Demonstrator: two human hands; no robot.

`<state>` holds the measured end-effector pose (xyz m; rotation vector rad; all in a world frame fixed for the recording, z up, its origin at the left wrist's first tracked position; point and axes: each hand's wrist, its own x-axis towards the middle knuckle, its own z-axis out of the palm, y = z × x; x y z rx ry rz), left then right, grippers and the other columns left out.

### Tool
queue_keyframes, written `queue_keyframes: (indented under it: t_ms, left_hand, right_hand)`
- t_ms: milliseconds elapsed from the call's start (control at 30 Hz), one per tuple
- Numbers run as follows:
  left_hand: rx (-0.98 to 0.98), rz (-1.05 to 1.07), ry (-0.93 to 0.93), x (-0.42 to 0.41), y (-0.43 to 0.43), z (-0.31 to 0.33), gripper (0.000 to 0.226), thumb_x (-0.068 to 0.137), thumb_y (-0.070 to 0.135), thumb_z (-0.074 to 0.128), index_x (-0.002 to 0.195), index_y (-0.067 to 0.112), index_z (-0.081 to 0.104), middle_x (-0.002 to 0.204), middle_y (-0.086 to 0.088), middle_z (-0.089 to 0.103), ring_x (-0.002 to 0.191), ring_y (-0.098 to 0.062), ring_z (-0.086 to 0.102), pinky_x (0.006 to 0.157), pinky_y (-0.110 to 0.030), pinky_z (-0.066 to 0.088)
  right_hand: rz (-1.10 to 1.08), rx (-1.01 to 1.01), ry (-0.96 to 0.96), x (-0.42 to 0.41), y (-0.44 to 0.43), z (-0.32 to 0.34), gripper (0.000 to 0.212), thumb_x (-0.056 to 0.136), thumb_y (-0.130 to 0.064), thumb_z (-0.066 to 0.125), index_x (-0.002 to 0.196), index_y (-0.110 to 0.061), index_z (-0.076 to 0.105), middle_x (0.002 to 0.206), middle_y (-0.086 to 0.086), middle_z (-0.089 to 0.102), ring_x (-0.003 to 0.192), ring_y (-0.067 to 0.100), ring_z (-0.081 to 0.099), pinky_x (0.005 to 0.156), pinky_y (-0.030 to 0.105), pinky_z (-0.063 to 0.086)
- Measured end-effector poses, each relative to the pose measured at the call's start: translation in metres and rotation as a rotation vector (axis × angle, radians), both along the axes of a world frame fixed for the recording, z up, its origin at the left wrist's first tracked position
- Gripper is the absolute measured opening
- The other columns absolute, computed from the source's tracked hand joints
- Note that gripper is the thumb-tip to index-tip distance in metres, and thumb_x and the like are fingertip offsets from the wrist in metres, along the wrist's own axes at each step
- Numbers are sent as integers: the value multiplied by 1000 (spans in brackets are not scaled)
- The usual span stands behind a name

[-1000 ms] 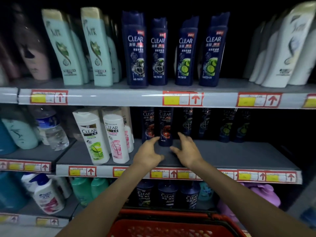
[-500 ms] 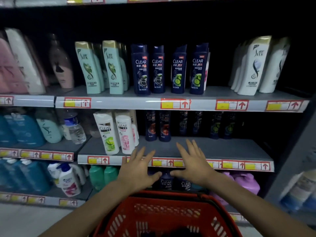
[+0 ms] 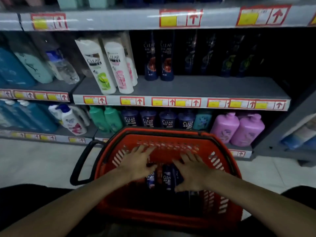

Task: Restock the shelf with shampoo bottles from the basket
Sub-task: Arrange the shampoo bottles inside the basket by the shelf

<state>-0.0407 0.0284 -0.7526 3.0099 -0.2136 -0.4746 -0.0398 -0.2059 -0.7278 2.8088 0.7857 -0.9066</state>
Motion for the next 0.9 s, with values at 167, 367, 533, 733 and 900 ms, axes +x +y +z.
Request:
queue_keyframes:
  t_ms: [167,367,533,733,900]
  left_hand:
    - [69,40,167,-2,-6,-65,89,84,66,54,157,33,16,157,-4,34,139,-32,41,108,-48,42]
    - [-2,288,294,12,-17,-125,98,85,63,55,158,15,10,153,-16,39,133,-37,50,107,-47,42]
    - [-193,433,315,16,-19,-159,75,91,59,57,153,22,36,149,-10,50,133,-30,52,109,-39,41]
    - [-484,755,332,27,-20,-194,73,65,64,76,124,29,49,117,4,63,103,-17,63,98,-39,52]
    - [-565,904,312,34,-25,-195,93,70,66,67,143,18,36,125,-6,61,111,-30,63,102,-45,49]
  right_hand:
    - [124,-118,81,-15,5,-35,92,91,-64,59,161,-17,20,162,16,22,150,40,15,124,52,17]
    - [176,-56,109,-16,7,-55,46,101,-38,57,140,-15,48,130,12,54,117,33,54,95,45,50]
    - [245,-105,51,-8,-2,-65,52,101,-43,55,143,-13,44,134,15,53,124,37,52,101,47,46]
    - [243,-134,55,-5,-16,-77,47,103,-38,53,141,-12,47,134,15,54,122,36,54,95,42,48]
    - [254,-133,65,-4,-10,-77,46,103,-34,55,142,-12,47,133,15,56,122,35,55,95,41,49]
